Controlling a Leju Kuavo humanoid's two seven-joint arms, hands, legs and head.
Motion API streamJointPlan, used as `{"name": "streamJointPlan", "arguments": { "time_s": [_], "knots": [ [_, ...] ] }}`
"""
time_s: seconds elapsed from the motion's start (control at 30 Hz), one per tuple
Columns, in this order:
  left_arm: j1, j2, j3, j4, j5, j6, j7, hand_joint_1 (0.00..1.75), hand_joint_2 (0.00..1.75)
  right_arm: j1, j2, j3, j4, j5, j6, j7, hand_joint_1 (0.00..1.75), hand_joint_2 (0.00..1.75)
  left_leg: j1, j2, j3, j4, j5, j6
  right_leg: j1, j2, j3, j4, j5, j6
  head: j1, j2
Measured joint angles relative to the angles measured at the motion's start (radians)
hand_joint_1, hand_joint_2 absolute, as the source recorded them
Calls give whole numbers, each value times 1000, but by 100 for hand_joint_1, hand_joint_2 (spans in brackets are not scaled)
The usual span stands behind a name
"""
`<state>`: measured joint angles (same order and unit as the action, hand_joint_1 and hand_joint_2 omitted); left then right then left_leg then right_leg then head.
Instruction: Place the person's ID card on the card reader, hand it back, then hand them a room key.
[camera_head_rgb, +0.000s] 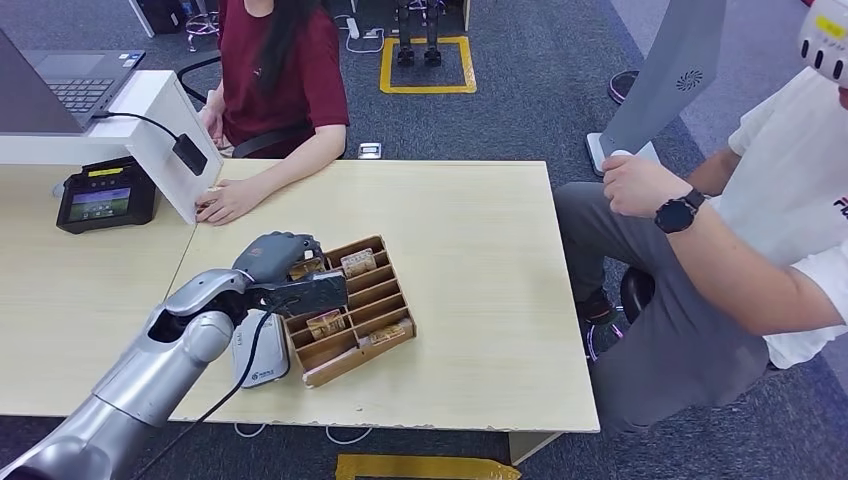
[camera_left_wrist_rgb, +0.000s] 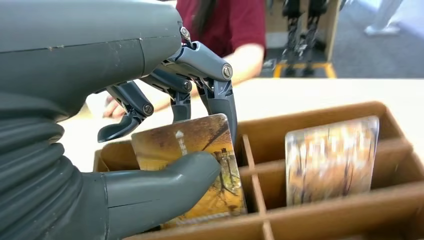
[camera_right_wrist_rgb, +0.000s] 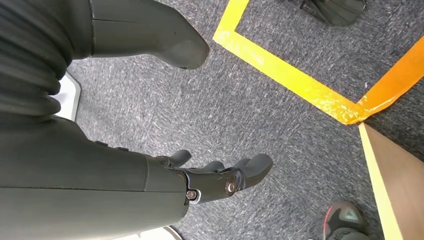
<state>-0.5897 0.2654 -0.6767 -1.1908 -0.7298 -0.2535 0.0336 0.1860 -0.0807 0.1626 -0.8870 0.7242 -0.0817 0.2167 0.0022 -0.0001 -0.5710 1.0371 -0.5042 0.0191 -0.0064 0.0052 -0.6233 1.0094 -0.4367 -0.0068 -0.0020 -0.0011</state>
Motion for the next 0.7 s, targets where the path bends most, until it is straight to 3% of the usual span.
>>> {"name": "streamJointPlan", "arguments": {
  "time_s": [0.37,0.7],
  "knots": [
    [-64,58,5,-207,28,0,-1,175,175,28,-5,0,-15,-6,-5,-3,0,175,0,0,0,0,0,0,0,0,0,0,0,0,0,0],
    [-69,75,5,-262,30,1,-1,175,175,35,-5,-3,-28,-4,-5,-3,0,175,0,0,0,0,0,0,0,0,0,0,0,0,0,0]
  ]
}}
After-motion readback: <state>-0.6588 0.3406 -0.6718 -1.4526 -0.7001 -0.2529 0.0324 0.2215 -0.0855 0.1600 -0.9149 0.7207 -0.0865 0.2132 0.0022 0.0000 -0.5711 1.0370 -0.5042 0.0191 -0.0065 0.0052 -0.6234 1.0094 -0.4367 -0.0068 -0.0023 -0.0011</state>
